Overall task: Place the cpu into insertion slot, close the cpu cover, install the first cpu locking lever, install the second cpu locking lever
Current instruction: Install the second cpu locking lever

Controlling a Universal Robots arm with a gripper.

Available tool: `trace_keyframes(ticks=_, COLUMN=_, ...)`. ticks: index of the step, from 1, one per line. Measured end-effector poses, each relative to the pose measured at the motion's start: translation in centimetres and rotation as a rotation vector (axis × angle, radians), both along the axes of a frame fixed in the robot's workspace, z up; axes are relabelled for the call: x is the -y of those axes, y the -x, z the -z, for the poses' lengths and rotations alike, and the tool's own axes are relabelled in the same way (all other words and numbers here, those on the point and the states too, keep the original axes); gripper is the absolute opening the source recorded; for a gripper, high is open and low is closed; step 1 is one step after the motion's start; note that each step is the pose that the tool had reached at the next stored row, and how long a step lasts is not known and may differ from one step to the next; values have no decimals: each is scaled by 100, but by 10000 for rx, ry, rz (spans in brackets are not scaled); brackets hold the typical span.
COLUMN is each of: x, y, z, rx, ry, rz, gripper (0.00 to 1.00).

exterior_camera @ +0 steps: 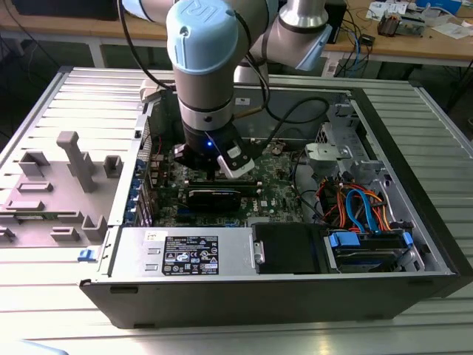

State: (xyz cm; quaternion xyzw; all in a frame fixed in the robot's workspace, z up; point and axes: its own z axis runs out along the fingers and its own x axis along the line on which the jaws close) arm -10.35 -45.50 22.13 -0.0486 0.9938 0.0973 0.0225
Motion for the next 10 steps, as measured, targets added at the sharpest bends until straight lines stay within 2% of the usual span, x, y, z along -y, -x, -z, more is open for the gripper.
trace_keyframes(ticks=3, x=0, y=-1, z=29, rx=0, ry=-1, rz=-245, gripper=11)
trace_keyframes(ticks=6, x=-13, y=-1, z=74, rx=-2, ry=0, rz=-725, gripper=11)
trace_keyframes(ticks=10, x=-44, y=0, z=111, rx=4, ry=-109, rz=-908, gripper=11)
